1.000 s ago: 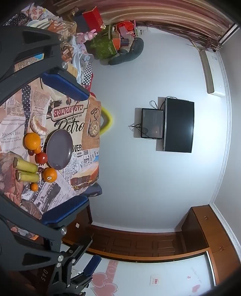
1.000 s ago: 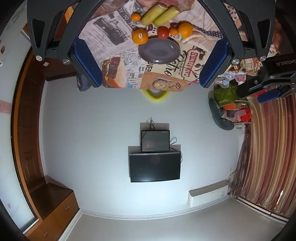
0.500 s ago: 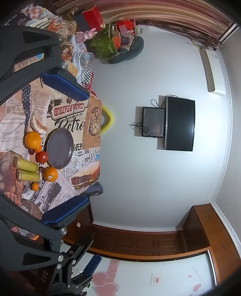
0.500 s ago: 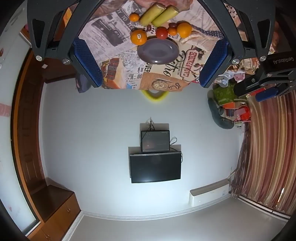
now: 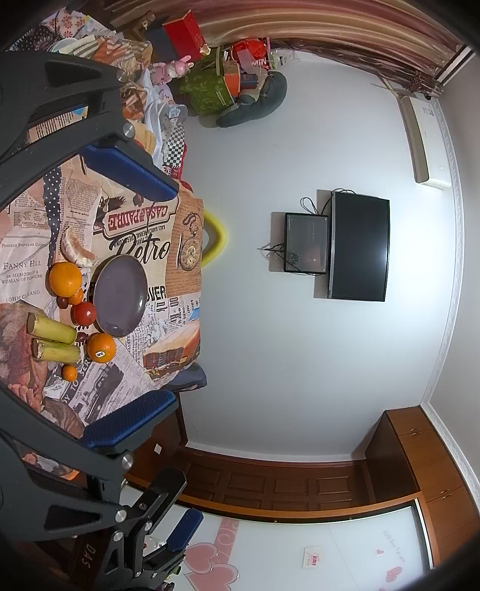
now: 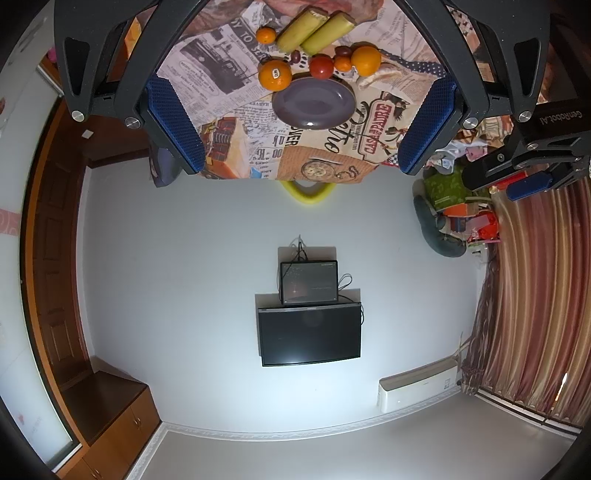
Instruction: Organize fruits
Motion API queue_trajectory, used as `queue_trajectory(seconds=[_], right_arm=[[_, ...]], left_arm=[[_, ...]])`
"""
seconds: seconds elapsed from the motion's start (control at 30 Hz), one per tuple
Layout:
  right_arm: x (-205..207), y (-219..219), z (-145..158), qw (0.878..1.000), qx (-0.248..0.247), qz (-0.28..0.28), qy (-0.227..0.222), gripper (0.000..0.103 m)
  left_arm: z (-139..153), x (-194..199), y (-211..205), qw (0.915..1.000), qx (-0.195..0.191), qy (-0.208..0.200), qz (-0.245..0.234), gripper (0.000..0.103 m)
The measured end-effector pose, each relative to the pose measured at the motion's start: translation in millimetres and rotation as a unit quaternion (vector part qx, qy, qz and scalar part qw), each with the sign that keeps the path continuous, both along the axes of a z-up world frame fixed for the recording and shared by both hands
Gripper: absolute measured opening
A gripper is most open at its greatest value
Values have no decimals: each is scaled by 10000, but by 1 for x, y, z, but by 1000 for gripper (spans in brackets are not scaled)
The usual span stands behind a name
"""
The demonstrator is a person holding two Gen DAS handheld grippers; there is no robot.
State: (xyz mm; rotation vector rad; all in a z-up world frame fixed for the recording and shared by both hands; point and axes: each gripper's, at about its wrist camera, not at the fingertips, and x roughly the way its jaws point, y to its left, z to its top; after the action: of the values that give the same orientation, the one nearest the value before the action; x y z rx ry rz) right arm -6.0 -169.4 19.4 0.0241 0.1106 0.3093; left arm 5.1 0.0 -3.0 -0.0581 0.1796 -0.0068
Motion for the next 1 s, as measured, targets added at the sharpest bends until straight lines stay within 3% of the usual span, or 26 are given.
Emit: queue_trajectory(seconds=[1.0], right_arm=[[4,2,-2,10000,-5,21,67,103]], left_arm=[[-5,7,2,10000,-54,58,-8,103]])
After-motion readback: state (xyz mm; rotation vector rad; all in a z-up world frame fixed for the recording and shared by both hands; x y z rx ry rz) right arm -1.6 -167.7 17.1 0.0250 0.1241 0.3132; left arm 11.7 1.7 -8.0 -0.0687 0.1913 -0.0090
